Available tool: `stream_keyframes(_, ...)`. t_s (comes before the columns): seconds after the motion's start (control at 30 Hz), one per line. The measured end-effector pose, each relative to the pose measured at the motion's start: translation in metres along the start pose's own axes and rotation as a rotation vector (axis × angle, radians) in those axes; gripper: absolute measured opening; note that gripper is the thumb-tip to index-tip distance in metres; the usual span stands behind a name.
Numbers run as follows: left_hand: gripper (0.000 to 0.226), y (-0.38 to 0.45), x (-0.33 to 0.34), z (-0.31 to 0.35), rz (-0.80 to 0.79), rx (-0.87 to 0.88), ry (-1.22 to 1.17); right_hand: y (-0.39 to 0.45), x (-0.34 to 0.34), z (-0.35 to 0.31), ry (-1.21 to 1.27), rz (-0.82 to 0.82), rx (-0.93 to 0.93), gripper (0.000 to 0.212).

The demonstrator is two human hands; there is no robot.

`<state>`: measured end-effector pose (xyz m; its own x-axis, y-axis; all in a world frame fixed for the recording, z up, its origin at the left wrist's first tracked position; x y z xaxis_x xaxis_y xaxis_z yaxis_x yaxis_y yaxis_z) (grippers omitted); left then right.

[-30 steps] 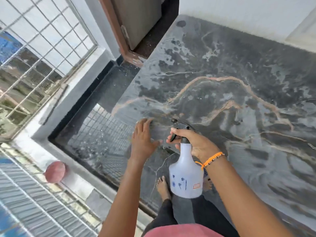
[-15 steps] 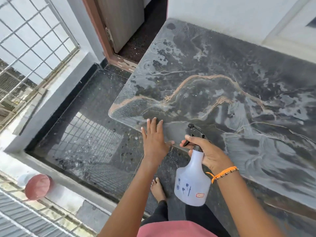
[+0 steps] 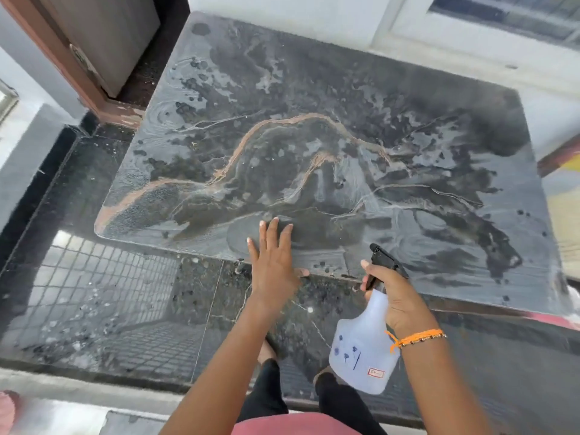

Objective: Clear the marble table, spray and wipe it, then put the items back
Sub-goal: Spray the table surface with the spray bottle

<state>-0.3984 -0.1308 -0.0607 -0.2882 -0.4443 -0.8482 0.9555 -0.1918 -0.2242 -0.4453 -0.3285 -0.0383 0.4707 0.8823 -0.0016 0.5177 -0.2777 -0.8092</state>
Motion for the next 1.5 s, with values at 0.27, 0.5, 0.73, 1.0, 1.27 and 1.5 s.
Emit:
stream_keyframes(0.27,0.084,0.001,0.024,0.070,-0.090,0.152,-0.089,-0.009,-0.064,-0.006,-0.022,0.000,-0.074,0.014)
stream_keyframes(0.5,0.081,-0.005,0.074,0.145,-0.194,0.309,-0.007,0.001,-0.123,-0.015,0.024,0.170,-0.089,0.012)
stream_keyframes(0.73,0.074,-0.006,0.115,0.203,-0.220,0.369,0.021,0.005,-0.194,-0.016,0.054,0.182,-0.098,0.016)
stream_keyframes(1.0,0.067,-0.011,0.162,0.290,-0.261,0.505,0.003,0.016,-0.294,-0.023,0.011,0.262,-0.163,0.023)
stream_keyframes(1.27,0.070,-0.020,0.187,0.323,-0.249,0.441,0.124,0.029,-0.339,-0.036,0.147,0.232,-0.115,0.017)
stream_keyframes(1.5,0.067,0.001,0.196,0.347,-0.151,0.413,0.139,0.021,-0.351,-0.071,0.130,0.090,-0.179,0.010)
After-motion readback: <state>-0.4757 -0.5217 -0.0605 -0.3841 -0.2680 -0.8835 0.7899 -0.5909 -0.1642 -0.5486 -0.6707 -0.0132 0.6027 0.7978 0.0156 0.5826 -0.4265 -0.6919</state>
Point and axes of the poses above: each hand's wrist, its own y-axis towards the middle knuckle, its own x-axis out of the palm, z = x × y, the point moved 1 cm from there along y, towards the middle knuckle
